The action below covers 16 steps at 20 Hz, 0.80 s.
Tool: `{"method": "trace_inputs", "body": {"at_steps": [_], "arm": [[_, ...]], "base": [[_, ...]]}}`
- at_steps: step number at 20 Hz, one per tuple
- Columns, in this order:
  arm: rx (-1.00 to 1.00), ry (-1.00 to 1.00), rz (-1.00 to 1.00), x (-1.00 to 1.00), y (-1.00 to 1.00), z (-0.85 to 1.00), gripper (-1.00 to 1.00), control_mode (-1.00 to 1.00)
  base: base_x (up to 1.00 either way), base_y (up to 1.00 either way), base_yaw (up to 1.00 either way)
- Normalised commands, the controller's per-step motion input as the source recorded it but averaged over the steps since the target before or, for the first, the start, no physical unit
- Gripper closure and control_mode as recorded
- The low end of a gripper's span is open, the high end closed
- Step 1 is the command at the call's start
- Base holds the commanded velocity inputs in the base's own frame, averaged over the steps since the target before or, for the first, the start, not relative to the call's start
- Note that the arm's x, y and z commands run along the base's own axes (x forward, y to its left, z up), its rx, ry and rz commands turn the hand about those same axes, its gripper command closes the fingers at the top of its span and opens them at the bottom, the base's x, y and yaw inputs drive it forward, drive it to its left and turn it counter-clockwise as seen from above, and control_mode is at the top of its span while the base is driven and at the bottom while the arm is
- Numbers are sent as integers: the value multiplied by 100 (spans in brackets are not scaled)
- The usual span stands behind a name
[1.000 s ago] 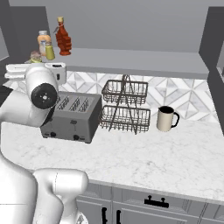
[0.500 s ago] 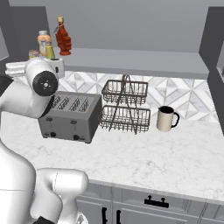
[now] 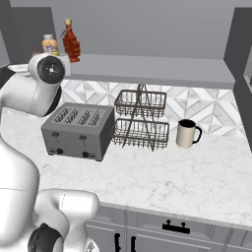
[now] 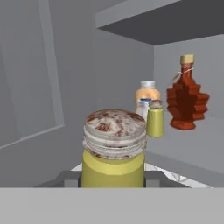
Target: Put the shaker and condiment bottle from the counter next to their counterparts in the cabinet.
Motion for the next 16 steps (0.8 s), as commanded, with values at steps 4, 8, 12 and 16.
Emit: {"method": "trace_inputs", "body": {"at_steps": [4,8,12,16], "arm": [[-7,1,0,28,0,0,100,-100],[-9,-1,0,10,0,0,100,-100],[-12,-10,0,3,0,-16,100,-100],[-14,-9,0,22,0,-19,100,-100]], "base": [[0,0,0],[0,0,0],[0,0,0],[0,0,0]]}}
